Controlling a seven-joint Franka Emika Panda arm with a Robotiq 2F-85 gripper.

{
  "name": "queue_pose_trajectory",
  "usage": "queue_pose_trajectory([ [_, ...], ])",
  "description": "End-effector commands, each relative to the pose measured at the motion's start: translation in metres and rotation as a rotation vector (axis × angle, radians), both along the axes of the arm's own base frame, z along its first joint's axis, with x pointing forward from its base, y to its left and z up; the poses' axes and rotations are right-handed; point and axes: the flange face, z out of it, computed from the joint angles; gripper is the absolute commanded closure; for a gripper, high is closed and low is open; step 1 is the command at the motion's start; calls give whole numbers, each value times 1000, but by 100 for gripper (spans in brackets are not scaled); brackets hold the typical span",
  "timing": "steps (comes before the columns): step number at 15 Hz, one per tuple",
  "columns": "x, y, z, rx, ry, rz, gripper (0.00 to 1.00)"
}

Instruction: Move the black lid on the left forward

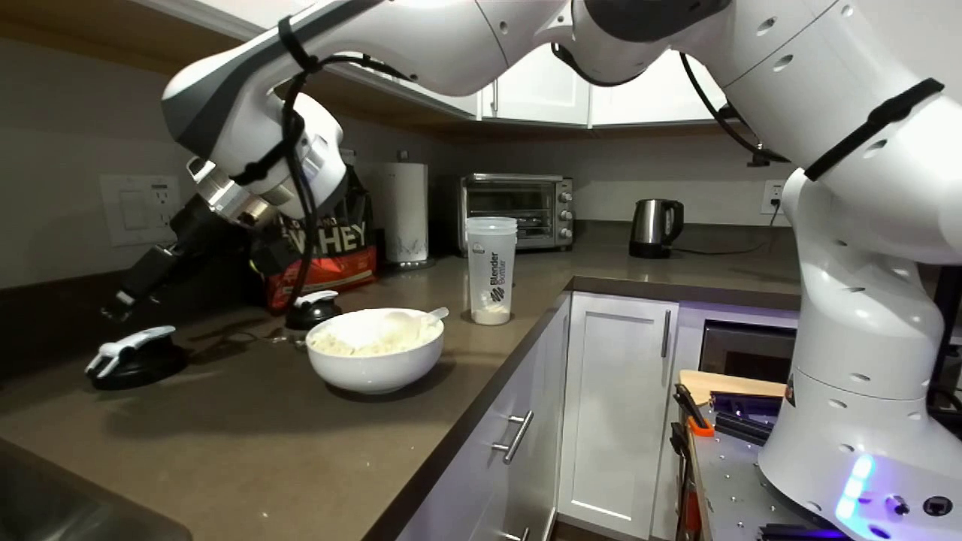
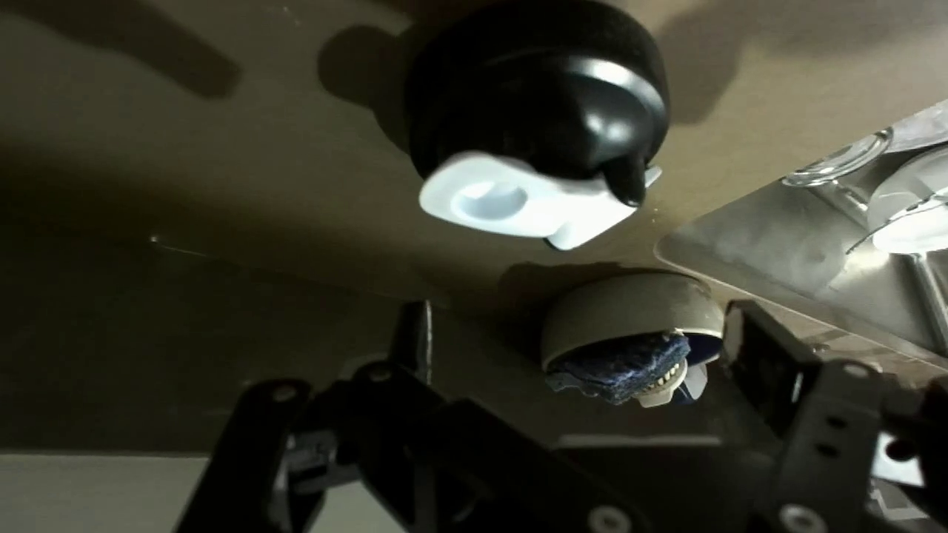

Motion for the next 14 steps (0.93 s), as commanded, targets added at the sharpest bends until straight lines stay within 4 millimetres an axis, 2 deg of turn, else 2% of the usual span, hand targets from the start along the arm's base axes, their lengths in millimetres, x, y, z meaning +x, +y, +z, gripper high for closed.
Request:
queue_pose_trajectory([
  [1, 19, 6, -15, 15, -20, -13, 0],
  [8, 38, 21, -47, 21, 9, -9, 0],
  [11, 39, 26, -50, -9, 22, -3, 0],
  [14, 38, 26, -41, -58, 30, 1, 0],
])
